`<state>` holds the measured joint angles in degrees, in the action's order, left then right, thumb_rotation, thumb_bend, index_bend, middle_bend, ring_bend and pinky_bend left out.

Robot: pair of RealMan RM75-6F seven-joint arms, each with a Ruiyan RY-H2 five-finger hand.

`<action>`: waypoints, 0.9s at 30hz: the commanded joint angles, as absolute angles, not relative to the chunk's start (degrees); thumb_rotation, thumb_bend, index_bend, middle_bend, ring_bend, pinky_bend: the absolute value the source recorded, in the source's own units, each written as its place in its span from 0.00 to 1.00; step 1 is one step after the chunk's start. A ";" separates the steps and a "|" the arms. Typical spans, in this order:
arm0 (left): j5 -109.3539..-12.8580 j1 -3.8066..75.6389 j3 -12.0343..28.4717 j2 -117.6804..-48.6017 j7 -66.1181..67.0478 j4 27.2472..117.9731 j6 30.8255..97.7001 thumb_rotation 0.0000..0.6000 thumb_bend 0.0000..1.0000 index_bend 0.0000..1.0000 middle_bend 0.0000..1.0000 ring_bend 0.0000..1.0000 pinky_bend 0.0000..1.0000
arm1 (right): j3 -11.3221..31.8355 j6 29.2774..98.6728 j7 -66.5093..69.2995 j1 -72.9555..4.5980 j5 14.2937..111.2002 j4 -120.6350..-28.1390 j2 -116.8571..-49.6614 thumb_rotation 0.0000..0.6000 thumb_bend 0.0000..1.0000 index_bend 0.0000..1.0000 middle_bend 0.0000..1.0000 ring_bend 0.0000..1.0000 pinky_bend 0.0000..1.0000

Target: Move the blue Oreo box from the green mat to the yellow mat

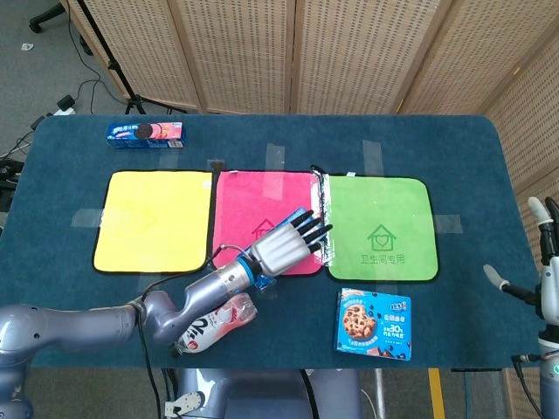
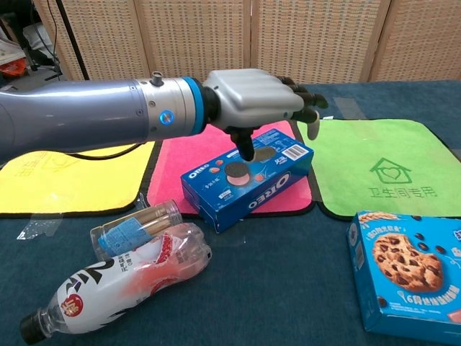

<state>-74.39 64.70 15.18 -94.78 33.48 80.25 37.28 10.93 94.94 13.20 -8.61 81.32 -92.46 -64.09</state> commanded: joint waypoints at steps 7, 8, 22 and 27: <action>-71.53 69.82 12.67 -100.65 36.19 73.04 33.93 1.00 0.54 0.28 0.01 0.00 0.00 | 11.87 94.62 14.05 -8.05 81.02 -92.48 -63.75 1.00 0.00 0.00 0.00 0.00 0.00; -71.07 70.34 12.34 -101.35 36.68 72.07 33.66 1.00 0.54 0.29 0.01 0.00 0.00 | 12.05 94.52 14.31 -7.96 80.85 -92.45 -63.67 1.00 0.00 0.00 0.00 0.00 0.00; -66.82 72.03 8.70 -102.32 40.86 68.06 33.84 1.00 0.57 0.31 0.04 0.01 0.00 | 13.38 93.51 16.24 -7.23 79.93 -92.14 -63.12 1.00 0.00 0.00 0.00 0.00 0.00; -65.33 71.10 7.18 -100.15 41.58 69.20 34.63 1.00 0.57 0.31 0.05 0.01 0.01 | 13.57 93.41 16.15 -7.07 80.09 -92.39 -63.10 1.00 0.00 0.00 0.00 0.00 0.00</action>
<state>-65.68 71.40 7.56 -100.56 41.36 68.89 34.37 13.57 93.41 16.14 -7.07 80.09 -92.39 -63.10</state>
